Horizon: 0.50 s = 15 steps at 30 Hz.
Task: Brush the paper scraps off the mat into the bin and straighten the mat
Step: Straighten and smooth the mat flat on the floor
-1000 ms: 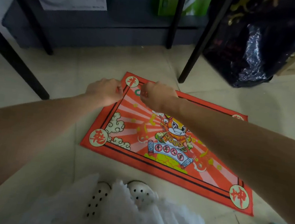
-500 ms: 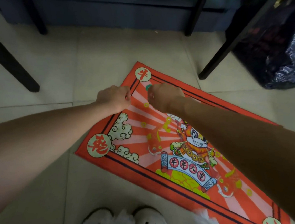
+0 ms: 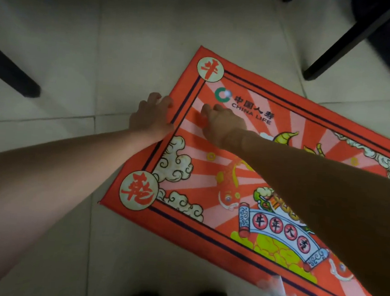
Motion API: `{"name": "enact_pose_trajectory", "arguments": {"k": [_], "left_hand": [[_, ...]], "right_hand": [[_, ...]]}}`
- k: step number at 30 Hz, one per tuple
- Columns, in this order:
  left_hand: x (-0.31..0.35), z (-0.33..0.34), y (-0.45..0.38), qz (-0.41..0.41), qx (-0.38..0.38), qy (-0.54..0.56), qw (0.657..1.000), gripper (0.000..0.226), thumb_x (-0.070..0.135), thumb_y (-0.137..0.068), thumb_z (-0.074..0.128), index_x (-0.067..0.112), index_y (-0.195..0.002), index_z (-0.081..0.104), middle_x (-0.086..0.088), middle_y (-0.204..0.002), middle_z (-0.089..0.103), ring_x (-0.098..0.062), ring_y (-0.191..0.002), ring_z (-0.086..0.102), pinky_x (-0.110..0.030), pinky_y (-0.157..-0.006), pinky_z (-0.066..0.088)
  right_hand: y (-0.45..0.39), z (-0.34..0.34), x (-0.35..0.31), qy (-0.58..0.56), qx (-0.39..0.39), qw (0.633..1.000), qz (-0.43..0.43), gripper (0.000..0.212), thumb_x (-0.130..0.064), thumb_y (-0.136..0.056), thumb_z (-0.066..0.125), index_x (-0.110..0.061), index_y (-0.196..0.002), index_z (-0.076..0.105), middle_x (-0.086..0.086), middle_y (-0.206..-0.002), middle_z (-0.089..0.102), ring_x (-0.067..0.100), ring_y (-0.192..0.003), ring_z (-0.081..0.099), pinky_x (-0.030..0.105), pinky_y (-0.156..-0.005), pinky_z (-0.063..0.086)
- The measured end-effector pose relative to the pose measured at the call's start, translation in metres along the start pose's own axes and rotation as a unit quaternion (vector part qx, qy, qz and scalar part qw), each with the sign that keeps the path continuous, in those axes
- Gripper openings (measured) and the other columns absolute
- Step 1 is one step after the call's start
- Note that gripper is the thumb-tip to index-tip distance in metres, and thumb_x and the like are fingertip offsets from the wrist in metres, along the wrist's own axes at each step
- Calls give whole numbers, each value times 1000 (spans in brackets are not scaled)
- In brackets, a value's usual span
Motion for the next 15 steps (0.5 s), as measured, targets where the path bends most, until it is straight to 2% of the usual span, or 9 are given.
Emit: {"name": "enact_pose_trajectory", "arguments": {"k": [3, 5, 12, 15], "left_hand": [[-5, 8, -8, -13, -20, 19, 1000, 68, 26, -86, 71, 33, -143, 36, -6, -150, 26, -33, -130, 38, -46, -94, 43], [-5, 11, -12, -19, -21, 24, 999, 72, 25, -86, 71, 35, -146, 33, -10, -143, 31, -34, -126, 41, -47, -94, 45], [-14, 19, -17, -32, -24, 77, 996, 65, 15, -96, 49, 36, -152, 25, -19, -123, 47, -40, -112, 55, -49, -96, 46], [-17, 18, -12, -30, -32, 99, 994, 64, 20, -95, 48, 33, -153, 25, -21, -121, 49, -41, -112, 55, -48, -99, 44]], "right_hand": [[-12, 7, -10, -14, 12, 1000, 5, 58, -18, -92, 54, -21, -144, 29, 9, -136, 40, 33, -125, 40, 45, -93, 45], [-19, 11, -17, -21, 24, 999, 6, 59, -17, -91, 53, -22, -144, 25, 8, -138, 38, 33, -126, 38, 45, -91, 44], [-34, 25, -36, -31, 39, 999, 5, 62, -24, -91, 56, -23, -144, 24, 7, -139, 36, 32, -126, 37, 45, -91, 43], [-34, 28, -42, -26, 51, 998, 3, 62, -21, -89, 56, -22, -143, 25, 8, -138, 36, 32, -125, 38, 44, -90, 43]]}}
Point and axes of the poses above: each hand's wrist, its own y-axis away from the middle knuckle, its own z-axis out of the palm, x = y × z, the point moved 6 cm from there along -y, towards the middle knuckle
